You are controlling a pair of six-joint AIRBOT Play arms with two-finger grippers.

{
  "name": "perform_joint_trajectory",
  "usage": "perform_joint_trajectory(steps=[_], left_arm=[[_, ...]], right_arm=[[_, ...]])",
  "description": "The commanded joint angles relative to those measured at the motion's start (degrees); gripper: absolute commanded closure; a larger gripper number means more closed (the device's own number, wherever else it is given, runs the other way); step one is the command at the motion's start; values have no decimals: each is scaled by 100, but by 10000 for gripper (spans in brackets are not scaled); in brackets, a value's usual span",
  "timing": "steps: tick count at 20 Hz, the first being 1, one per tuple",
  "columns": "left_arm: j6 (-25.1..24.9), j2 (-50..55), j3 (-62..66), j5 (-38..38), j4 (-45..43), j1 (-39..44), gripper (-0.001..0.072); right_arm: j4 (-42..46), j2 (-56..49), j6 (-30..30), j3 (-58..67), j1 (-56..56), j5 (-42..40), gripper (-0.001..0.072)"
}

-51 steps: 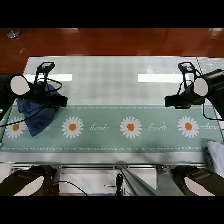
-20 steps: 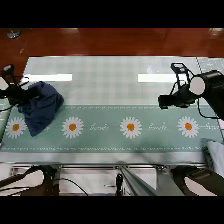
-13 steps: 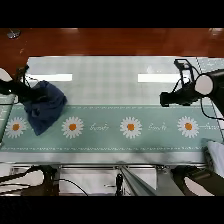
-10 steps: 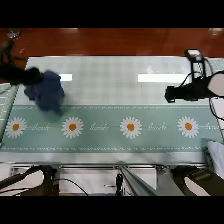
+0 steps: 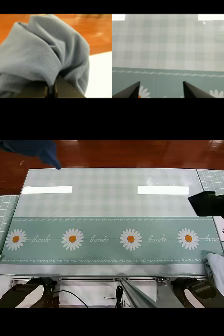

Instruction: Fold the shirts.

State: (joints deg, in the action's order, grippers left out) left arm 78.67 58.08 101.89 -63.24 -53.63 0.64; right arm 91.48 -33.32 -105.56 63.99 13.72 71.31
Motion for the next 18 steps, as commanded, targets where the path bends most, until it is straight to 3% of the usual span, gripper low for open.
perform_joint_trajectory(steps=[1, 4, 7, 15, 16, 18], left_arm=[[13, -275, -238, -57, 55, 1272, 685], [-15, -409, -1349, 621, 48, 2616, 685], [107, -420, -2492, 1340, 48, 3401, 685], [413, -367, -6019, 1338, -37, 3405, 684], [654, -361, -6319, 1300, -37, 3324, 637], [896, -334, -6358, 813, -120, 2940, 16]], right_arm=[[-39, 686, -133, 11, -2, 225, 91], [120, 892, -203, 11, -2, 479, 91], [-114, 892, -256, 11, -2, 555, 91], [-105, 844, -387, -55, -2, 494, 91], [-107, 841, -385, -162, -2, 339, 92], [-109, 815, -442, -509, -4, -127, 90]])
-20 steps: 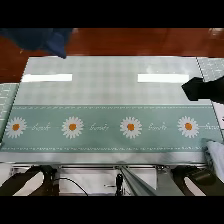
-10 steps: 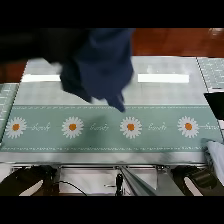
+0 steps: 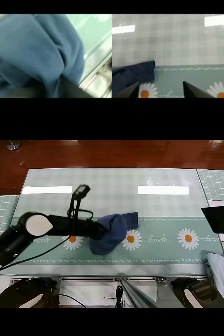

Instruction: Fold the shirts.

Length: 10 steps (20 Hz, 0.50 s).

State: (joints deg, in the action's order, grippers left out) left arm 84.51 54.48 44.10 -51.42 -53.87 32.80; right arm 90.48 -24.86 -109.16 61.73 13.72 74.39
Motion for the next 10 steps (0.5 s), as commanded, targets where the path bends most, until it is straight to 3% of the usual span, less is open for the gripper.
perform_joint_trajectory(steps=[1, 4, 6, 7, 8, 9, 10], left_arm=[[299, 20, -433, -697, -291, -568, 6], [297, -81, 354, -1648, -1360, -1851, 6], [299, -378, 446, -1725, -1823, -2885, 6], [304, -487, 254, -1727, -1718, -3379, 6], [295, -529, -131, -1781, -1281, -3810, 6], [111, -492, -616, -1878, -654, -4061, 6], [-339, -415, -1215, -1987, 144, -4146, 7]], right_arm=[[173, -131, -229, -407, -4, -470, 88], [1497, -555, -581, -431, -181, -245, 81], [2446, -728, -741, -520, -909, 131, 82], [2476, -761, -739, -741, -1445, 195, 84], [2096, -758, -737, -1080, -1950, 144, 91], [1211, -761, -546, -1547, -2444, -7, 90], [-68, -761, 7, -2100, -2828, -282, 91]])
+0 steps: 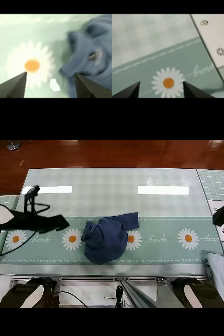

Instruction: Fold the shirts.

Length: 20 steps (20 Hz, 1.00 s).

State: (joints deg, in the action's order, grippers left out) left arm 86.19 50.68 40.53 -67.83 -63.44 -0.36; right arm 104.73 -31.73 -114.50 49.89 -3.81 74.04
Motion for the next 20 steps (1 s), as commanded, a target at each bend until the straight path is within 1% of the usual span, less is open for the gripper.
perform_joint_trajectory(steps=[1, 2, 3, 4, 5, 6, 8, 9, 10, 11, 12, 13, 15, 18, 20], left_arm=[[-1084, 66, -1429, -457, 1884, -765, 7], [-1567, 175, -1845, -544, 2369, -621, 7], [-1869, 293, -2149, -520, 2612, -396, 7], [-1980, 407, -2288, -407, 2645, -157, 7], [-2044, 540, -2310, -216, 2671, 109, 7], [-2323, 643, -2304, -76, 2922, 345, 7], [-2820, 857, -2304, 299, 3764, 776, 14], [-3051, 966, -2302, 496, 4105, 986, 38], [-3198, 1086, -2302, 595, 4343, 1158, 213], [-3475, 1233, -2302, 586, 4564, 1314, 657], [-3744, 1353, -2288, 592, 4673, 1421, 685], [-3799, 1410, -2247, 595, 4677, 1408, 685], [-3797, 1384, -2076, 466, 4677, 1117, 685], [-3797, 1384, -1725, 79, 4677, 479, 685], [-3794, 1384, -1646, -37, 4677, 251, 685]], right_arm=[[-2667, -74, 1095, -1421, -1292, -483, 90], [-3659, -74, 1578, -1864, -1379, -664, 91], [-4297, -74, 1860, -2151, -1368, -789, 91], [-4780, -74, 2074, -2343, -1368, -901, 91], [-4948, -74, 2184, -2426, -1368, -997, 91], [-4942, -74, 2179, -2444, -1370, -1025, 91], [-4944, -201, 2210, -2441, -1362, -931, 91], [-4935, -341, 2260, -2441, -1270, -876, 91], [-4962, -531, 2273, -2444, -1078, -876, 91], [-5027, -743, 2273, -2444, -815, -951, 91], [-5115, -1012, 2271, -2441, -439, -1130, 91], [-5198, -1285, 2271, -2435, -81, -1414, 91], [-5285, -2002, 2269, -2201, 420, -1873, 91], [-5469, -3362, 2485, -1294, 647, -1941, 91], [-5724, -4260, 2719, -601, 820, -1864, 91]])
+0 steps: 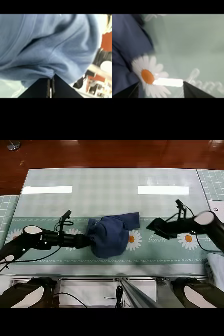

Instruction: Fold the shirts.

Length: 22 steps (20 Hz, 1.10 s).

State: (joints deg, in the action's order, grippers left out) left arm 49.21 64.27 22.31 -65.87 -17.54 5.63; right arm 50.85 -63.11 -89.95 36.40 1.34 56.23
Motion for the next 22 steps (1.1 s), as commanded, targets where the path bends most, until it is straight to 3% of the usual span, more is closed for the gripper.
perform_joint_trajectory(steps=[1, 8, 11, 14, 17, 19, 20, 22], left_arm=[[-96, 24, 175, -236, 85, -382, 685], [-31, 37, 175, -229, 94, -369, 685], [197, 35, 179, -240, 328, -372, 684], [201, 20, 479, -264, 417, -544, 684], [201, -184, 1440, -297, 1296, -1169, 685], [186, -376, 2275, 55, 1867, -1652, 685], [219, -452, 2837, 610, 1381, -1864, 686], [1967, -483, 4044, 1163, -522, -2039, 686]], right_arm=[[-422, -1543, 332, 1110, 417, -72, 91], [-428, -3215, 391, 2830, 994, 396, 117], [-396, -3289, 599, 3062, 1025, 411, 695], [92, -3202, 662, 3670, 1025, 1008, 695], [879, -2605, 210, 4892, 855, 1213, 696], [970, -2135, 39, 5976, 577, 1200, 696], [957, -1932, -79, 6502, 494, 1139, 695], [975, -1556, -153, 7549, 485, 1141, 696]])
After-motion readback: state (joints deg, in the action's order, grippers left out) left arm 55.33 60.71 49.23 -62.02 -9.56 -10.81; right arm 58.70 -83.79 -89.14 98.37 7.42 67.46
